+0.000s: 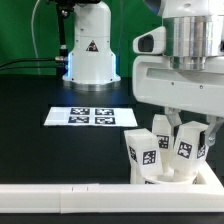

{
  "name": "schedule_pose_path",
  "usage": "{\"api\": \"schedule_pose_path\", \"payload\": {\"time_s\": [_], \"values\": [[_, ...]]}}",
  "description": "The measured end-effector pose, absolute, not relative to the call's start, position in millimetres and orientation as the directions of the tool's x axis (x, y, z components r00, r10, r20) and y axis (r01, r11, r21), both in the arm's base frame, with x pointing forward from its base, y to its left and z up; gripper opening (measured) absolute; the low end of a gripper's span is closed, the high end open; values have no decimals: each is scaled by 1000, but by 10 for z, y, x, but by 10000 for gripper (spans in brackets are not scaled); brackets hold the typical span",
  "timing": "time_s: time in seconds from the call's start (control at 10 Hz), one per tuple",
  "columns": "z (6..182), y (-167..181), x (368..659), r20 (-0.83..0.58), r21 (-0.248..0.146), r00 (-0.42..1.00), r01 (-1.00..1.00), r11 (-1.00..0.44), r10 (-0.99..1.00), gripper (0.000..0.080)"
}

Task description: Assemble stool

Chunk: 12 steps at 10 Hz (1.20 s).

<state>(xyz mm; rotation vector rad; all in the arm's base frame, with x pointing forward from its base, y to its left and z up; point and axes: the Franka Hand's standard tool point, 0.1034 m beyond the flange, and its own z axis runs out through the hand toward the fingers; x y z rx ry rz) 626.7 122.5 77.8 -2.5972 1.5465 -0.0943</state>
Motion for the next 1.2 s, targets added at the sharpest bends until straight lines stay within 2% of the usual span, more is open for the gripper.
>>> {"api": "schedule_pose_path", "payload": {"time_s": [0.1,0.6,0.7,0.8,0.9,1.0,1.1,1.2], "values": [[770,1252,6264,-64,-134,241,-964,-231,-968,341],[767,1268,6267,-129,-111,-61,-991,76,-990,337],[767,1268,6266,-125,-115,-26,-992,41,-992,337],[774,1272,6265,-120,-117,13,-993,1,-993,418],[843,1292,6279,-110,-118,127,-986,-114,-986,418],[926,1278,6330,-65,-150,377,-919,-364,-924,596],[972,1323,6323,-35,-154,525,-843,-515,-850,639],[996,1400,6297,-9,-142,615,-781,-608,-788,639]]}}
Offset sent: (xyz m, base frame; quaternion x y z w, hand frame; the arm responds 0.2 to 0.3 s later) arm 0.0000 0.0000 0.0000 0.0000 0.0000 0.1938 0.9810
